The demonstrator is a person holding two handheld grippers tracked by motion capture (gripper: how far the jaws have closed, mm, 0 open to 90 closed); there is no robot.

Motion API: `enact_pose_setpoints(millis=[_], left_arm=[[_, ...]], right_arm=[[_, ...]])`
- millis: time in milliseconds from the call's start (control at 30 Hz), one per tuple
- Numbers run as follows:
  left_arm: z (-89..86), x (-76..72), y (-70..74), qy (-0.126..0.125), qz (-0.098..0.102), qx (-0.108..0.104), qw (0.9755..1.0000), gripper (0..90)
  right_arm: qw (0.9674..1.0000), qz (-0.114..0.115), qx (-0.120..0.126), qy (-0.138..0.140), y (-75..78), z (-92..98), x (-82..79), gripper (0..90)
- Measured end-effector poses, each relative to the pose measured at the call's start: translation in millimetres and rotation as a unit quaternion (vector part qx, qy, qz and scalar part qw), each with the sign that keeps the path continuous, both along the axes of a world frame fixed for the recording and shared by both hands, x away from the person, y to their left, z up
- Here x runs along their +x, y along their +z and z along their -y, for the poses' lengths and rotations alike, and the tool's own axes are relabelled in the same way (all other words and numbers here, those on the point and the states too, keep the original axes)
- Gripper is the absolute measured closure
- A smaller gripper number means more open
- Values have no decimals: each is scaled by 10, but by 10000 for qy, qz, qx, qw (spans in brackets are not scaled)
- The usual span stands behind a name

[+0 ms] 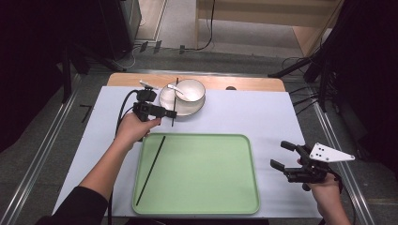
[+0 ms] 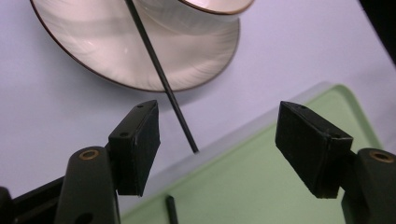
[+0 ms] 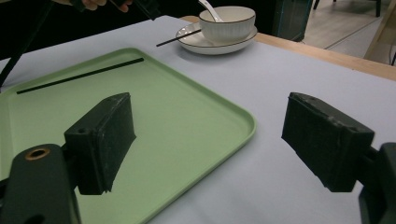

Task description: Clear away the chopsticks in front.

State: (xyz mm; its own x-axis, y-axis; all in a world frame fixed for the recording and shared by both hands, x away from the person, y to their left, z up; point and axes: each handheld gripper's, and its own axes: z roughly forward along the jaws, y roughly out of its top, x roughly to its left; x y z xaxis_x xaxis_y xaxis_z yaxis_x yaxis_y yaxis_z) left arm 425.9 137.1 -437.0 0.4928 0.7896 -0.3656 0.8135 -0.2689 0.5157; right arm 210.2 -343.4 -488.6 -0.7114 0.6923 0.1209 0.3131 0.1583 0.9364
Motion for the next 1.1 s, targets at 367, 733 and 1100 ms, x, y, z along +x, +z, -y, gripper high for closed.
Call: enact_pose_setpoints(millis=[367,733,1100], left_arm=[[41,421,-241,396,-3,240,9989,372],[244,625,-302,443,16,606,9972,475],[322,709,-511,699,-165,832,9939,666]], right_arm=[[10000,1,25,0,4,12,0,172],[10000,6,31,9,3,16,3,172],[10000,38,88,-7,5,37,-3,172]])
